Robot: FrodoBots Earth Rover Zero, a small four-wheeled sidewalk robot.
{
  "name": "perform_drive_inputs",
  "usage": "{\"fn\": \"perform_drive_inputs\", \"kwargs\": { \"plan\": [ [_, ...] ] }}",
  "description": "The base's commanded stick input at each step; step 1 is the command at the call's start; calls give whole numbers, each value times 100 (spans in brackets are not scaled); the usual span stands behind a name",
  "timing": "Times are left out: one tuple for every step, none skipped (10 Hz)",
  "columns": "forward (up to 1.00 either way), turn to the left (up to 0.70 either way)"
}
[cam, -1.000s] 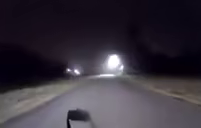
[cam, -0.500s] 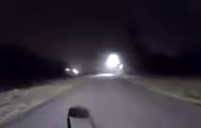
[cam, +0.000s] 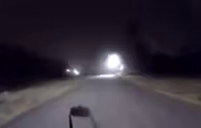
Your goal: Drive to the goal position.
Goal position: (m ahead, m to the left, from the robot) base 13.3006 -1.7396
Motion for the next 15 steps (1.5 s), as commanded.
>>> {"fn": "perform_drive_inputs", "kwargs": {
  "plan": [
    [100, 3],
    [100, 3],
    [100, 3],
    [100, 3],
    [100, 3],
    [100, 3],
    [100, 3],
    [100, 3],
    [100, 3],
    [100, 3],
    [100, 3],
    [100, 3],
    [100, 3],
    [100, 3],
    [100, 3]
  ]
}}
